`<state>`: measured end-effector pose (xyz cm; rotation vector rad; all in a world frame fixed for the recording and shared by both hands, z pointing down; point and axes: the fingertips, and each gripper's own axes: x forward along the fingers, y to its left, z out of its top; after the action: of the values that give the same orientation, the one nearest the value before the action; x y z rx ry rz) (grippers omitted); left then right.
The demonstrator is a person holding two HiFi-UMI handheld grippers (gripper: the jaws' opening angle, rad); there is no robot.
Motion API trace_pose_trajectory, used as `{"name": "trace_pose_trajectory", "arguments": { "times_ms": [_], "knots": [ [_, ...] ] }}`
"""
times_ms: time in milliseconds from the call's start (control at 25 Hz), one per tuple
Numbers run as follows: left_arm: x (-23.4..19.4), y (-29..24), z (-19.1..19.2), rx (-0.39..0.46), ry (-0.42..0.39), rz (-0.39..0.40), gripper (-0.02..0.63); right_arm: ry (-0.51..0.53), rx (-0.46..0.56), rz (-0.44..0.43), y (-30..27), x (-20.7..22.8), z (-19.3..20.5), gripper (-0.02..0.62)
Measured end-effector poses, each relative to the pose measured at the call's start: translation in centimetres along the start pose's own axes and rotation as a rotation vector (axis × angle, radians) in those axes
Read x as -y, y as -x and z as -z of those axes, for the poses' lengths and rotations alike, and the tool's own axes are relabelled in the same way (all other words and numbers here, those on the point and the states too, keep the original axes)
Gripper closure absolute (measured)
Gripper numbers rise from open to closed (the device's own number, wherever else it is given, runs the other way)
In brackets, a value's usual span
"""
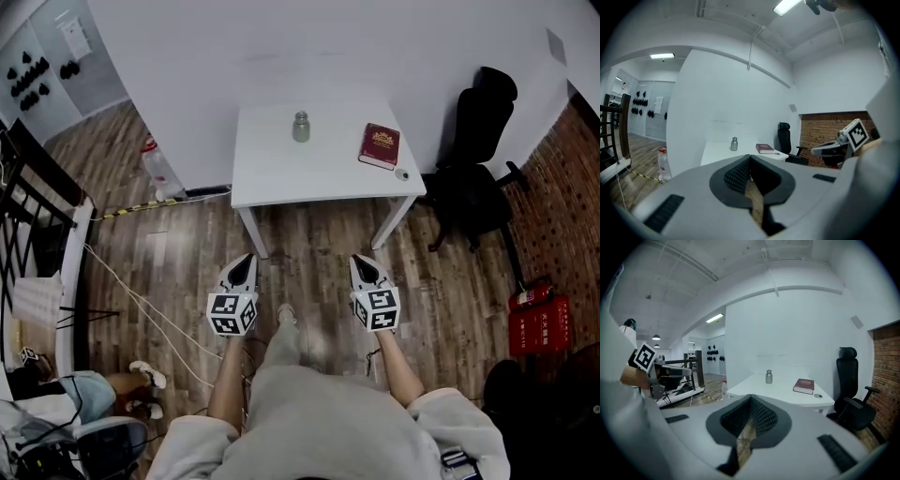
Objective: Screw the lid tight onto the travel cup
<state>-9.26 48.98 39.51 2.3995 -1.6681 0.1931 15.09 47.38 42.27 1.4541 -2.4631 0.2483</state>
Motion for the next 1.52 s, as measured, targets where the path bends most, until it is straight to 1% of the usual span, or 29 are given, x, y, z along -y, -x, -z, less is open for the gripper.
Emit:
{"name": "trace_pose_trajectory", "arguments": {
  "times_ms": [160,440,760,920,1080,1240,1520],
  "knots": [
    [-2.5,-4.4,-0.8,-0.004,0.003,0.02,0.598,0.004,-0.003,0.012,-4.2,1.2,-1.3,0.595],
    [-6.5,-11.7,-3.6,-0.014,0.005,0.066,0.598,0.006,-0.019,0.047,-11.1,3.8,-4.6,0.595],
    [-12.3,-18.2,-6.0,-0.023,0.016,0.107,0.598,0.016,-0.047,0.071,-18.8,4.3,-7.7,0.595],
    [-14.7,-21.3,-6.5,-0.033,0.016,0.132,0.598,0.027,-0.052,0.078,-22.4,4.3,-8.7,0.595],
    [-16.5,-24.2,-7.0,-0.043,0.011,0.155,0.598,0.017,-0.064,0.097,-25.0,5.0,-9.1,0.595],
    [-17.6,-26.0,-7.3,-0.053,0.006,0.171,0.598,0.0,-0.064,0.121,-26.6,5.7,-9.5,0.595],
    [-18.7,-29.2,-7.9,-0.062,-0.001,0.191,0.598,-0.009,-0.076,0.135,-29.1,7.1,-9.7,0.595]
  ]
}}
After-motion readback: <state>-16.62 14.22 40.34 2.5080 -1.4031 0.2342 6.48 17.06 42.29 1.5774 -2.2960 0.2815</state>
